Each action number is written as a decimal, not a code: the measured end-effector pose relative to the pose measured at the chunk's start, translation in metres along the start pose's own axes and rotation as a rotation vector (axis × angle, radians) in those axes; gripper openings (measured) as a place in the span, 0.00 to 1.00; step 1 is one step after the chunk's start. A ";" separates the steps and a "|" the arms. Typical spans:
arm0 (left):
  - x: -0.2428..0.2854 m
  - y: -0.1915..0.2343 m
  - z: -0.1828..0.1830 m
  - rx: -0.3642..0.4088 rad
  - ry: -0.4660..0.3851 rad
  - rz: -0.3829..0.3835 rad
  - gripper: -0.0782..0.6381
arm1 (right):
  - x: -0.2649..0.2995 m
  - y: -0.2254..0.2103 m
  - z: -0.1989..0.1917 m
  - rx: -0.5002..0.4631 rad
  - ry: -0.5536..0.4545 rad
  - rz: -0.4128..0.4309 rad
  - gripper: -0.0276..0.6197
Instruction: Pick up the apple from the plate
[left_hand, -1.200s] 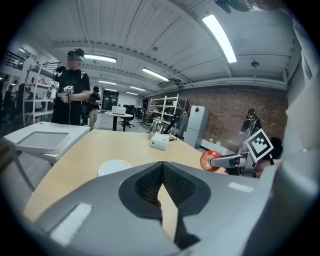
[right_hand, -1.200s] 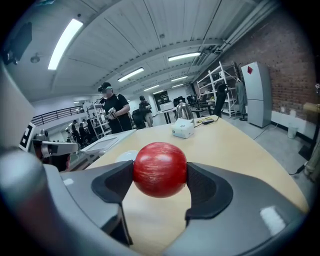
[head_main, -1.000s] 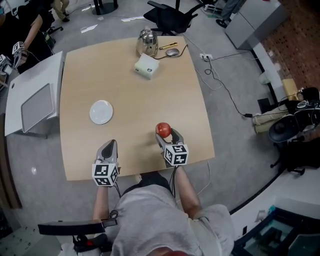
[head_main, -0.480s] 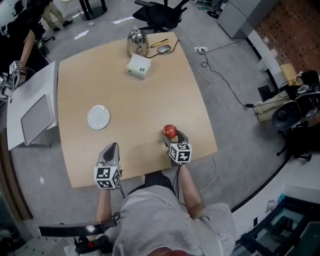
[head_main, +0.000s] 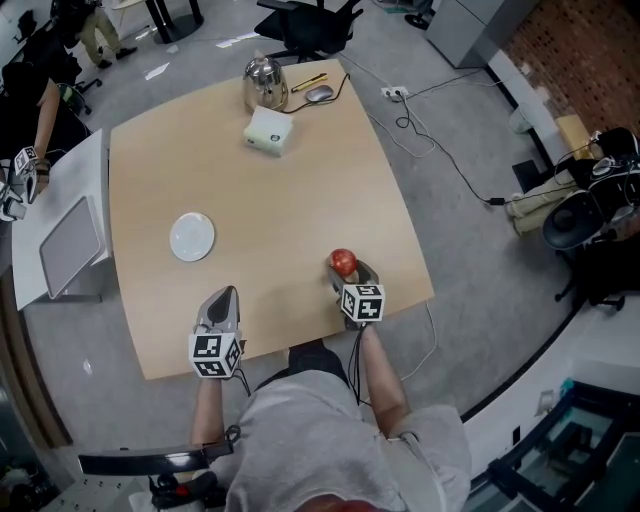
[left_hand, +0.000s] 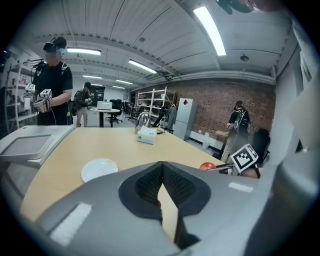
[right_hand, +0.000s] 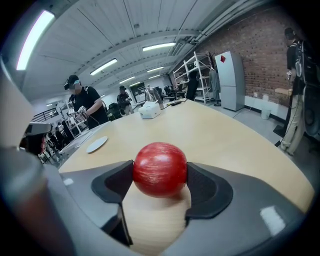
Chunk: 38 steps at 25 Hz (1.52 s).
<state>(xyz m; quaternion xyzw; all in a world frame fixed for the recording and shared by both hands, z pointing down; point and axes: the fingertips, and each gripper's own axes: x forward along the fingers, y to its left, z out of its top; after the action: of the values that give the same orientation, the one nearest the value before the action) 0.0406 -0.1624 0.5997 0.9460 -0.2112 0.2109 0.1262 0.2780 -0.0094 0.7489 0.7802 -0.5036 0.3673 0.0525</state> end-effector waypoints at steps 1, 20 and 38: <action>0.000 -0.001 0.000 0.001 0.001 0.000 0.14 | 0.000 -0.002 -0.001 0.005 0.002 -0.001 0.57; 0.010 -0.012 -0.004 0.012 0.018 -0.012 0.14 | 0.004 -0.018 -0.006 0.082 -0.006 0.014 0.57; 0.007 -0.025 -0.003 0.025 0.022 -0.024 0.14 | -0.009 -0.036 0.000 0.102 -0.041 -0.021 0.61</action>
<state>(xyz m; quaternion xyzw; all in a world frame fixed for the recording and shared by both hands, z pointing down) 0.0573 -0.1418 0.6017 0.9476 -0.1956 0.2224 0.1194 0.3056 0.0146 0.7535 0.7943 -0.4772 0.3759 0.0063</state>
